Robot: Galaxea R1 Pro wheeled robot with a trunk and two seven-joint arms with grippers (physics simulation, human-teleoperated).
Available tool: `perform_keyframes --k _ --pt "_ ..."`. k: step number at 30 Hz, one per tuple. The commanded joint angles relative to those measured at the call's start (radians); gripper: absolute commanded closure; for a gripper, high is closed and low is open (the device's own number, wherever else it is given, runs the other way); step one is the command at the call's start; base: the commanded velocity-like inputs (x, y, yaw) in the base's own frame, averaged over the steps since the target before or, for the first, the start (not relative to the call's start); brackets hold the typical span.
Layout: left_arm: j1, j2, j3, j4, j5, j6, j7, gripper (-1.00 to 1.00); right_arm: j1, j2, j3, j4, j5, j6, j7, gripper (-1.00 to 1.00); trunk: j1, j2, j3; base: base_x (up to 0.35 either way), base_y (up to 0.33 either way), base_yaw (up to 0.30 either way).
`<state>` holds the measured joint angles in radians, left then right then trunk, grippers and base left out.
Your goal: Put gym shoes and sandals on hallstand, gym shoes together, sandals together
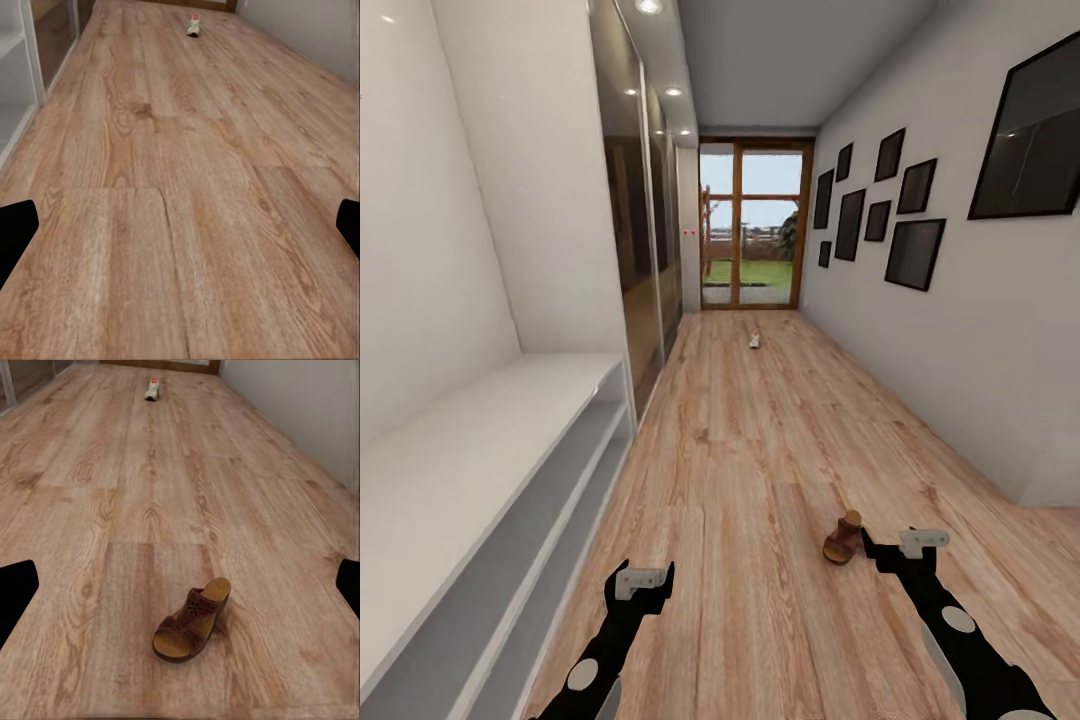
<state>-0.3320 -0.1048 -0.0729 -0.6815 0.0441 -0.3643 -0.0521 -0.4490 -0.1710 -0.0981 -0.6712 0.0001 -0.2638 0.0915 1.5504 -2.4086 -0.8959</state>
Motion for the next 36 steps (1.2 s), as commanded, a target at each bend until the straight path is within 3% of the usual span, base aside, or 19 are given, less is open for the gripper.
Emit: perform_keyframes --k 1,9,16,36 --pt "-0.001 0.0 0.0 0.0 0.005 -0.002 -0.005 -1.0 -0.001 0.001 -0.005 0.001 0.0 -0.003 0.009 -1.0 0.0 0.0 0.0 0.0 0.0 -0.276" --pt "-0.001 0.0 0.001 0.0 0.005 -0.002 -0.005 -1.0 0.0 0.006 -0.005 0.001 0.0 -0.003 0.009 -1.0 0.0 0.0 0.004 0.008 0.0 -0.269" --pt "0.0 0.0 0.002 0.001 0.006 -0.001 -0.004 -1.0 0.0 0.027 -0.005 -0.003 0.0 -0.006 0.008 -1.0 0.0 0.0 0.005 0.131 0.0 -0.063" --pt "0.0 0.001 0.005 0.002 0.014 -0.006 -0.004 -1.0 0.0 0.031 -0.005 -0.006 0.001 -0.005 0.007 -1.0 0.0 0.0 0.005 0.313 0.0 -0.005"
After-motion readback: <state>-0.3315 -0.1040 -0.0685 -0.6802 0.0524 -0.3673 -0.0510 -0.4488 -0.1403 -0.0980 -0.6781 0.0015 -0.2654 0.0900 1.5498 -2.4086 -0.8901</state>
